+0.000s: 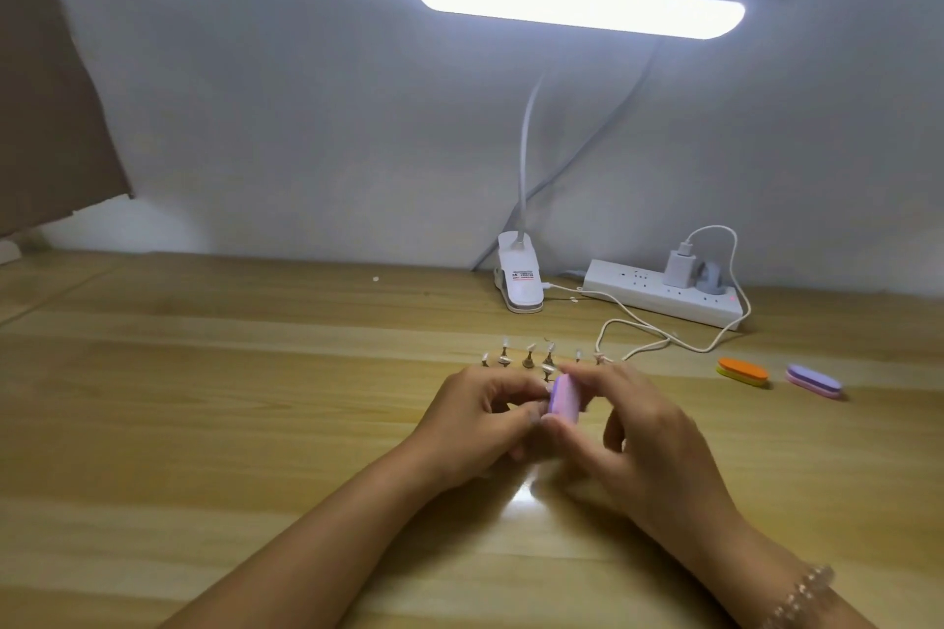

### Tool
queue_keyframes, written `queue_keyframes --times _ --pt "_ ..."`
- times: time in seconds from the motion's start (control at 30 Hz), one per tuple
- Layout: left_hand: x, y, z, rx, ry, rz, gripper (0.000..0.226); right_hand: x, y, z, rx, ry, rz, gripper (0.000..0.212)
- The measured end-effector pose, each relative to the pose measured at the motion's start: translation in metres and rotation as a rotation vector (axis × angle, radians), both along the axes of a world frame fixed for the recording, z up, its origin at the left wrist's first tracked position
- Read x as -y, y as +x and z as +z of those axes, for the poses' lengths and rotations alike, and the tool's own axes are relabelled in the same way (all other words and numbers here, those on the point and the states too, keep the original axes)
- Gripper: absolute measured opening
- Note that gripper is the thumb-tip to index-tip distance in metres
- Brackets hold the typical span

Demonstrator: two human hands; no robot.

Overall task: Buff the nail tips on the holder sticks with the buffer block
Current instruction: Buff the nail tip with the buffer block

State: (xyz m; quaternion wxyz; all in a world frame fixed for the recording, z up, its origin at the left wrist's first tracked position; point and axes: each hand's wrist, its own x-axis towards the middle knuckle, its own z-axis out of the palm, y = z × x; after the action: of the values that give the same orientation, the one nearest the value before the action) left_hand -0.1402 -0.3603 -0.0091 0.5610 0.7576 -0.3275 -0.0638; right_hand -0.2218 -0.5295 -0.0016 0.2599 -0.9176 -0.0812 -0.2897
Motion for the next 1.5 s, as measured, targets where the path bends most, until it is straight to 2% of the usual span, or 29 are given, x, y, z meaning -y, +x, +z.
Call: queue_keyframes --times 0.07,0.13,0.2,0.27,0.4,0.6,0.8,0.93,1.07,1.23,1.33,1.4,1.5 --pt "0.000 0.001 -0.001 -0.002 -0.013 0.000 0.020 0.008 0.003 0.001 0.006 0.155 -0.040 0.047" --pt "0.000 0.001 -0.001 -0.006 -0.015 -0.007 0.018 0.011 0.003 0.001 0.049 0.210 -0.053 0.042" --pt "0.000 0.002 -0.001 -0.008 -0.018 -0.012 0.017 0.004 0.001 0.001 0.050 0.122 -0.010 0.039" --pt "0.000 0.003 -0.002 -0.018 -0.004 0.004 0.017 -0.002 0.001 0.000 0.008 0.056 0.025 0.047" --pt "0.000 0.004 -0.004 -0.030 -0.004 0.023 0.012 0.005 0.002 0.003 0.053 0.120 -0.058 0.045" --pt "-0.001 0.004 -0.003 -0.028 -0.015 0.012 0.018 -0.006 -0.007 0.003 0.043 -0.079 0.045 0.041" --pt "0.000 0.006 -0.004 -0.027 -0.041 0.032 0.014 0.000 -0.005 -0.001 0.027 -0.056 -0.041 0.038" --pt "0.001 0.005 -0.003 -0.010 -0.032 0.027 0.013 0.001 -0.003 0.001 0.070 0.034 -0.060 0.039" --pt "0.001 0.005 -0.003 -0.015 -0.007 0.020 0.015 -0.007 -0.007 0.003 0.060 -0.074 0.018 0.042" --pt "0.000 0.004 -0.001 -0.036 -0.023 0.027 0.014 -0.003 -0.006 0.000 0.017 -0.067 -0.041 0.037" --pt "0.000 0.004 0.001 -0.043 -0.037 0.019 0.014 0.002 -0.002 -0.001 0.019 0.055 -0.059 0.034" --pt "0.000 0.003 0.002 -0.029 -0.018 0.022 0.013 0.003 -0.002 0.001 0.053 0.156 -0.049 0.042" --pt "0.001 0.001 0.003 -0.044 -0.002 0.008 0.015 -0.003 -0.005 0.002 0.024 0.067 0.012 0.045"
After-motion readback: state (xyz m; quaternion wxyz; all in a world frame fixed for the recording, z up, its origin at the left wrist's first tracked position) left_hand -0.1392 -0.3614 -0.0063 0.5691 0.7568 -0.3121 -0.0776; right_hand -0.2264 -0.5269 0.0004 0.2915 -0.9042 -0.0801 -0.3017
